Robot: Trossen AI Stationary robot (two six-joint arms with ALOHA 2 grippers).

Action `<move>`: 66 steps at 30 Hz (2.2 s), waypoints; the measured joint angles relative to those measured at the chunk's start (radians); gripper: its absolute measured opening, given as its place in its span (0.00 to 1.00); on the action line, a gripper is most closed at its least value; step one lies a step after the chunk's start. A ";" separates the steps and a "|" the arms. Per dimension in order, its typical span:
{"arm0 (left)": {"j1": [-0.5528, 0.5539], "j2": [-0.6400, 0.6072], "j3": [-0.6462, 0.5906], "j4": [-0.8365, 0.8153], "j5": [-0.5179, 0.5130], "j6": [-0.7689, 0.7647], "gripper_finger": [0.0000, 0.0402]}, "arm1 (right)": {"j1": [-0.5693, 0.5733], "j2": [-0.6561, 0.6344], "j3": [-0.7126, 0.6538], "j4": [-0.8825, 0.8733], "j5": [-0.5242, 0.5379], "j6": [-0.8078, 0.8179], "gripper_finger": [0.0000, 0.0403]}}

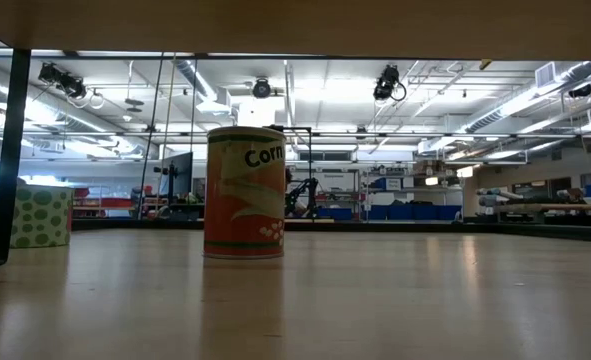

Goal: Pick and place cans onto a shelf
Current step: Put the top orange canned corn on the shelf, then put the orange canned corn on the shelf

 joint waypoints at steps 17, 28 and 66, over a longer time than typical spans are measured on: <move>-0.004 -0.062 0.013 -0.021 -0.095 -0.059 0.89 | 0.018 0.000 0.000 0.009 -0.024 0.020 0.86; 0.121 -0.227 -0.016 -0.264 -0.142 -0.383 0.87 | -0.045 0.000 0.000 0.003 -0.047 -0.099 0.86; 0.426 -0.264 -0.851 0.474 0.284 0.371 0.88 | -0.621 0.000 0.000 -0.033 -0.211 -0.392 0.86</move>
